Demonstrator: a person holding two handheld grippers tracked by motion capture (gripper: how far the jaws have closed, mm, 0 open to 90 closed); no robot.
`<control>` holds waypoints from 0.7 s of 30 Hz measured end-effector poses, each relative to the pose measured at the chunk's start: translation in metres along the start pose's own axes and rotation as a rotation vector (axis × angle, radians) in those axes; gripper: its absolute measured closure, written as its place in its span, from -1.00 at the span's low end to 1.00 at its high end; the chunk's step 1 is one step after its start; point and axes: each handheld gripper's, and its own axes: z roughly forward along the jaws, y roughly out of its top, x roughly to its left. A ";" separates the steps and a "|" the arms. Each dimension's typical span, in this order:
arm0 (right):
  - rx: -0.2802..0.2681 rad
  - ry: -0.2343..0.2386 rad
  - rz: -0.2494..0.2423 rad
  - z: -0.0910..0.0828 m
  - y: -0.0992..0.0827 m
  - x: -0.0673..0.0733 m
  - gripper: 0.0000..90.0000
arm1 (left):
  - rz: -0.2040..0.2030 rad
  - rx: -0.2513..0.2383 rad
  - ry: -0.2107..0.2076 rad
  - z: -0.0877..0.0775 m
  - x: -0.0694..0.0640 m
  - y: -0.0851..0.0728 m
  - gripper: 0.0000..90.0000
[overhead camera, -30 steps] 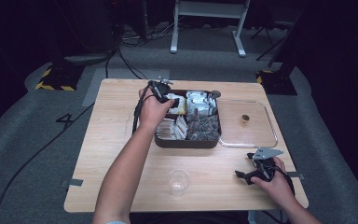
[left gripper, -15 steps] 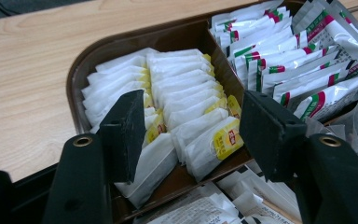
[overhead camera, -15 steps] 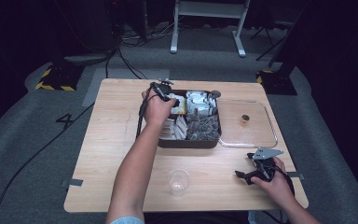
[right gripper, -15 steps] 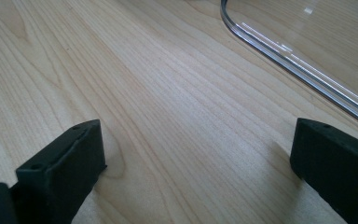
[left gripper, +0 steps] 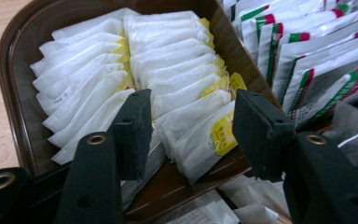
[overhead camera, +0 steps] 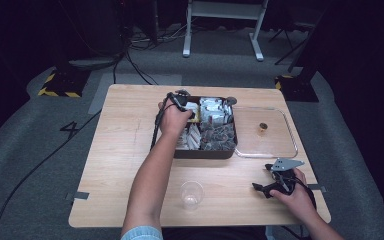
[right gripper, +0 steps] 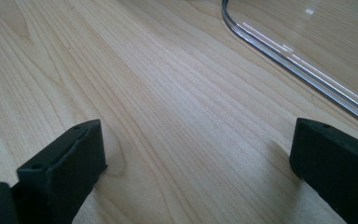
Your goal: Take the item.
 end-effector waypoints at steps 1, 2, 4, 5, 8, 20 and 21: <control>0.000 0.000 0.000 0.000 0.000 0.000 -0.92 | -0.007 0.010 -0.009 0.001 0.000 0.000 0.16; 0.000 0.001 -0.001 0.000 0.000 0.000 -0.92 | -0.005 0.015 -0.012 0.002 -0.001 -0.001 0.20; 0.001 0.002 -0.002 0.000 0.000 0.000 -0.92 | -0.006 0.026 -0.013 0.004 -0.002 -0.001 0.24; 0.001 0.002 -0.002 0.000 0.000 0.000 -0.92 | -0.006 0.025 -0.014 0.004 -0.002 -0.001 0.24; 0.001 0.002 -0.002 0.000 0.000 0.000 -0.92 | -0.008 0.035 -0.013 0.006 -0.002 0.000 0.25; 0.001 0.005 -0.006 0.000 0.000 0.000 -0.92 | 0.025 0.086 -0.017 0.014 -0.003 -0.002 0.59; 0.001 0.005 -0.006 0.000 0.000 0.000 -0.92 | 0.032 0.086 -0.014 0.014 -0.003 -0.003 0.66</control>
